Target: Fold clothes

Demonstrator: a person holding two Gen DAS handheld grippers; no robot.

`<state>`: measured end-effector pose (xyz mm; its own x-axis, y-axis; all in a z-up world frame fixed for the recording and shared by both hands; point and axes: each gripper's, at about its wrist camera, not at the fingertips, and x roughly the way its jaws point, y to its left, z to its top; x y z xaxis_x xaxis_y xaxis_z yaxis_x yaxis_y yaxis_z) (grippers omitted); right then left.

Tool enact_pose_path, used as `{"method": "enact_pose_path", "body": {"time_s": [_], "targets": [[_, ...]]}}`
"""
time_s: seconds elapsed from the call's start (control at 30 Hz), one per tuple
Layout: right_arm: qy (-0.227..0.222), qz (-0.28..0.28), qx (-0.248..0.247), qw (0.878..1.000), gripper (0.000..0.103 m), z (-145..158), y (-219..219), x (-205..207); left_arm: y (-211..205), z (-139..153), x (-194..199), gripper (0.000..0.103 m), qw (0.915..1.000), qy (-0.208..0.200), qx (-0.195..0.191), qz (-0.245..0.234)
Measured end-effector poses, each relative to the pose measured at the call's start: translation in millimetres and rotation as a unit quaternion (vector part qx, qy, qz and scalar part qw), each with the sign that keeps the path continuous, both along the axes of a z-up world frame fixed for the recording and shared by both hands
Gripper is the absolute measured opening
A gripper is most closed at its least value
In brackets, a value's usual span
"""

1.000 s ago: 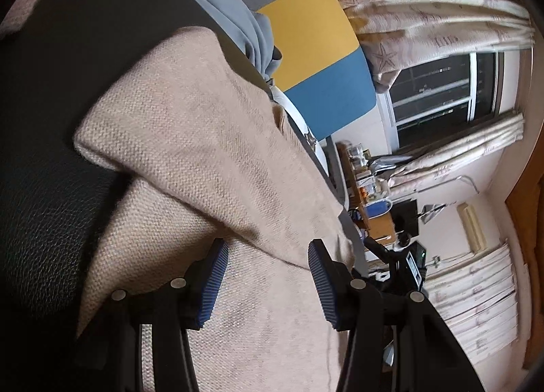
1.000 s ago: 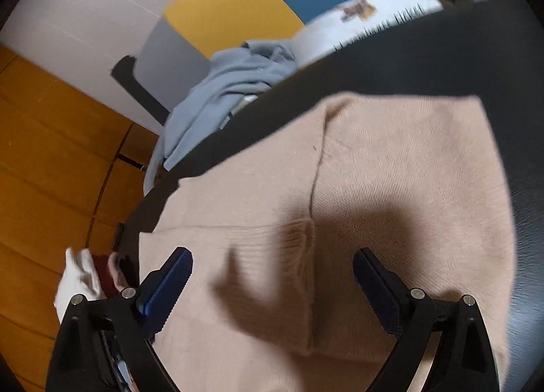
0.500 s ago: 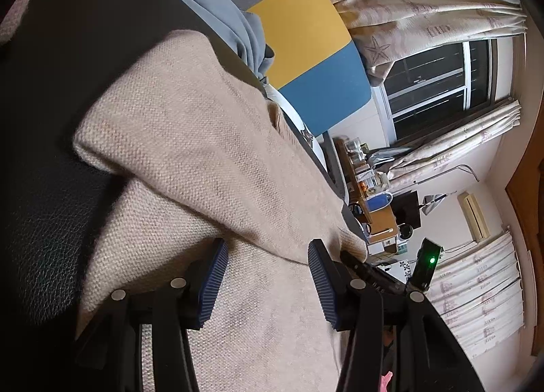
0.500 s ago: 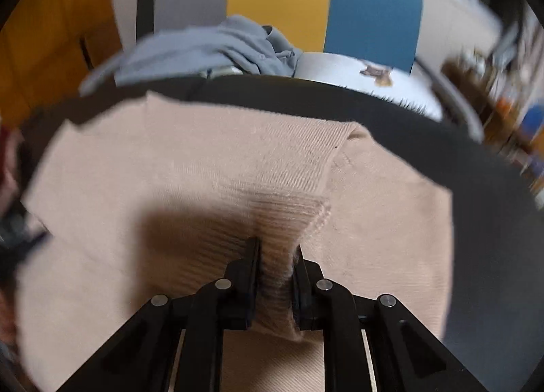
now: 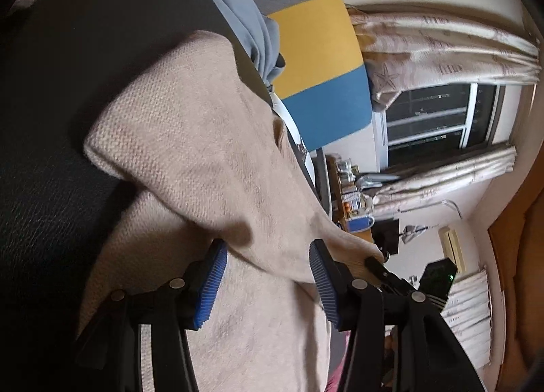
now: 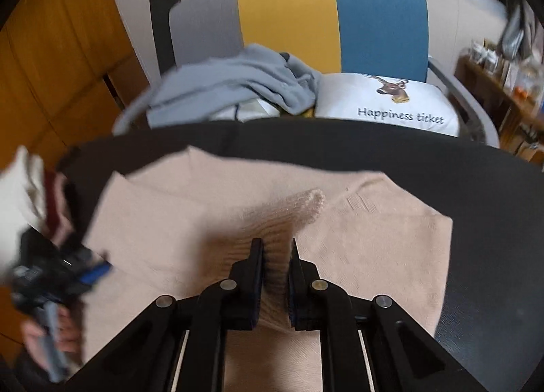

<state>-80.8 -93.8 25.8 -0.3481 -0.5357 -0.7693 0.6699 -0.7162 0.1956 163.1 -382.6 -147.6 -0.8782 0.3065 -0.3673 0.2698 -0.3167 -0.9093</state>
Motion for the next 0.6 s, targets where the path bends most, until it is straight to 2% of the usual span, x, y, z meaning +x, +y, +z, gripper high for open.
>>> {"method": "enact_pose_path", "body": {"time_s": [0.07,0.17,0.23,0.33,0.4,0.47,0.5,0.53,0.57,0.6], "targets": [[-0.003,0.001,-0.005,1.0,0.012,6,1,-3,-2,-1,-2,0.053,1.0,-0.001,0.003,0.006],[0.001,-0.002,0.052,0.999,0.012,-8,2,-11,-1,-1,-4,0.053,0.9999,-0.007,-0.003,0.007],[-0.016,-0.006,0.075,0.997,0.012,-26,8,-17,1,0,-4,0.053,0.9999,-0.01,-0.014,0.003],[-0.065,0.001,0.048,0.997,0.012,-46,23,-24,2,0,-4,0.053,0.9996,-0.012,-0.025,-0.003],[-0.073,0.005,0.014,0.997,0.013,-46,30,-26,3,1,-4,0.053,0.9994,-0.014,-0.03,-0.005],[-0.053,0.011,-0.005,0.999,0.029,-38,29,-26,4,2,-5,0.053,0.9991,-0.018,-0.037,-0.008],[-0.04,0.021,0.001,0.999,0.066,-36,23,-24,5,3,-6,0.053,0.9988,-0.022,-0.043,-0.01],[-0.027,0.037,0.013,0.999,0.095,-35,14,-22,6,3,-7,0.053,0.9984,-0.026,-0.049,-0.012],[-0.014,0.052,0.024,0.998,0.102,-34,5,-20,7,4,-8,0.053,0.9979,-0.029,-0.056,-0.015],[0.0,0.067,0.035,0.997,0.103,-33,-3,-17,9,5,-8,0.053,0.9973,-0.032,-0.063,-0.018]]}}
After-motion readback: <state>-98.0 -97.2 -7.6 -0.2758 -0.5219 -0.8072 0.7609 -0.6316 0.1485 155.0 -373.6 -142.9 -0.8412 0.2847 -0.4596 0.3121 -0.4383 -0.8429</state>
